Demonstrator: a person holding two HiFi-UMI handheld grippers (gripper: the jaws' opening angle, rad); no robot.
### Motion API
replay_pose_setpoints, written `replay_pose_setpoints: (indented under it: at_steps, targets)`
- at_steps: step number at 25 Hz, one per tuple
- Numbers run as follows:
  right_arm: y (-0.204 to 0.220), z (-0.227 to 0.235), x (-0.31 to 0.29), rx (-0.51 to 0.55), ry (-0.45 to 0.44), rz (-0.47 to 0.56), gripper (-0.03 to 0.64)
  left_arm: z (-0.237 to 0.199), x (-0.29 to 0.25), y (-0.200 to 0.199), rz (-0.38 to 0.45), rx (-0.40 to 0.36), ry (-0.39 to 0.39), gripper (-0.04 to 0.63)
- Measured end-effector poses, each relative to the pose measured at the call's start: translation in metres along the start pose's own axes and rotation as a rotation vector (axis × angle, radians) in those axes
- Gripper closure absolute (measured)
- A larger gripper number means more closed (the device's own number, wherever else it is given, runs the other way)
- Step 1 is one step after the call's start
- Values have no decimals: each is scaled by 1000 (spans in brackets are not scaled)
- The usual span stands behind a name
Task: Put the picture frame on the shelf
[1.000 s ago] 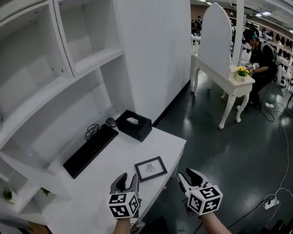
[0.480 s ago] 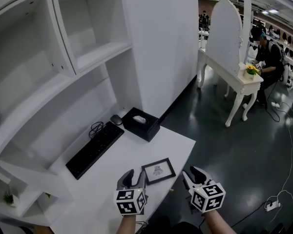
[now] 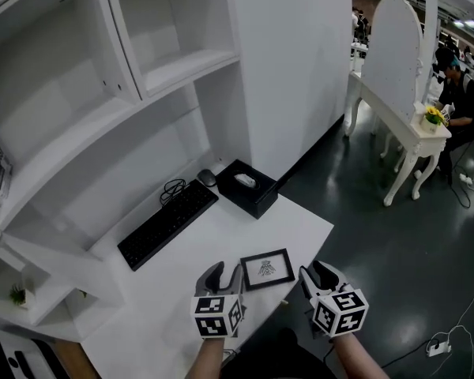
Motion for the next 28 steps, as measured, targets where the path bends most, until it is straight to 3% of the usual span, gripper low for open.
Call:
replay_pose_setpoints:
  at_steps: [13,28]
  targets:
    - [6,22,-28,12,-104,-58,477,0,-12,6,-3,36,-120,448]
    - [23,35,-43,12,-122,-127,477,-13,-75,50,-194,65,-147,448]
Point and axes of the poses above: the fingertips, and each gripper's own axes: x backward along the fingers, z to its right, y out of its underside, the point moved 8 cm from there along x, backward along the fingers, and after that the axes turned 7 degrees about x, right-handed, at the moved point
